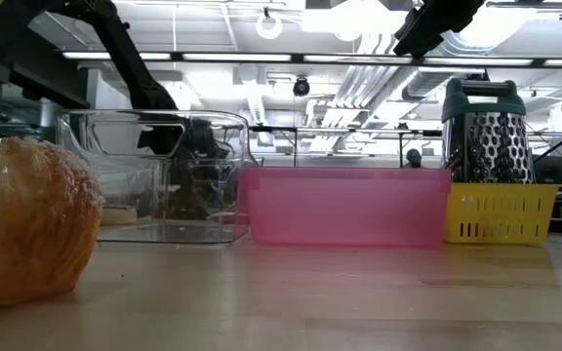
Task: Pick & Place Food Item
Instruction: Put the popcorn bag into the pink bin
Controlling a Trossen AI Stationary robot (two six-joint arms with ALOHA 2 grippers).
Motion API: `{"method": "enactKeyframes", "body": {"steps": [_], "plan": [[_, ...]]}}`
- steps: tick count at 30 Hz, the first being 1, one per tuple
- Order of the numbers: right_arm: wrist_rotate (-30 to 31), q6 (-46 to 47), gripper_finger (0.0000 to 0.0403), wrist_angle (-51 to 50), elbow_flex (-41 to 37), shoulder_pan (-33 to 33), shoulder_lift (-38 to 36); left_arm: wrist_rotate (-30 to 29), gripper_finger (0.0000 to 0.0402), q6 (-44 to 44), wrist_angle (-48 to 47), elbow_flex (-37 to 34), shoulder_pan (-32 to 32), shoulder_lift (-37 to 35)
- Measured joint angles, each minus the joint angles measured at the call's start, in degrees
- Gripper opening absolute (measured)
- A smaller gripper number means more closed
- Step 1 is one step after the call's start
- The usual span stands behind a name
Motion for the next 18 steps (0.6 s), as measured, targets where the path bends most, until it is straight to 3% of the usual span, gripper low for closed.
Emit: {"method": "enactKeyframes", "body": {"steps": [11, 18], "plan": [[0.0, 0.0, 0.0097, 0.0, 0.0, 0.0, 0.0, -2.2, 0.0143, 0.2, 0.0, 0.1, -0.8, 0.3], [0.0, 0.0, 0.0097, 0.1, 0.0, 0.0, 0.0, 2.3, 0.0142, -0.1, 1.5, 0.2, -0.9, 2.8]]}}
